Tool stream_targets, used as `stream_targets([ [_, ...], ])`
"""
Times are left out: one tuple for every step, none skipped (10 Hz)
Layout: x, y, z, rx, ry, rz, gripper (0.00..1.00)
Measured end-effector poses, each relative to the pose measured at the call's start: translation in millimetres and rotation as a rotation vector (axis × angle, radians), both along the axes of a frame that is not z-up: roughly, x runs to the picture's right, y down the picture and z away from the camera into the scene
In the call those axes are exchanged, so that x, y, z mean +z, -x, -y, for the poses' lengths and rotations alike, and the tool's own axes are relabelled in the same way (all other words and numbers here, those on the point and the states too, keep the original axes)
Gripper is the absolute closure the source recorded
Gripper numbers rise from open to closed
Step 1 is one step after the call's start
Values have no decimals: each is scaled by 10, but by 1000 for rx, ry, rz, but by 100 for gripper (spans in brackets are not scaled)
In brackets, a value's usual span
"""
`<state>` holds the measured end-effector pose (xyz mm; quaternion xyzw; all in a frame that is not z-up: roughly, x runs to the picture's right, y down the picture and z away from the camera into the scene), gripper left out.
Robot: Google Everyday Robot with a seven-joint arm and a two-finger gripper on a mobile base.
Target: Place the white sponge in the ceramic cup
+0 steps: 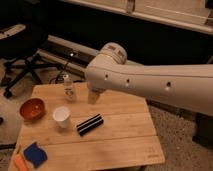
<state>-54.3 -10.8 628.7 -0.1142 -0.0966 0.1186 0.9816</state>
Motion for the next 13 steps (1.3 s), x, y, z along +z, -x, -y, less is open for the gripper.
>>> stream_targets([
  [0,0,0,0,0,0,20],
  [0,0,0,0,0,0,20],
  [0,0,0,0,0,0,20],
  [0,0,0,0,0,0,20],
  [0,3,0,-1,0,-1,20],
  [3,5,-2,-3,0,-2,20],
  [9,102,-21,-23,2,7,20],
  [7,296,-57,-56,4,31,20],
  [2,452,-87,-83,7,51,20],
  [-8,626,-122,-111,9,76,20],
  [-17,759,-148,-135,10,96,20],
  [-51,971,-208,-176,11,129,20],
  [-83,1118,-284,-209,13,152,20],
])
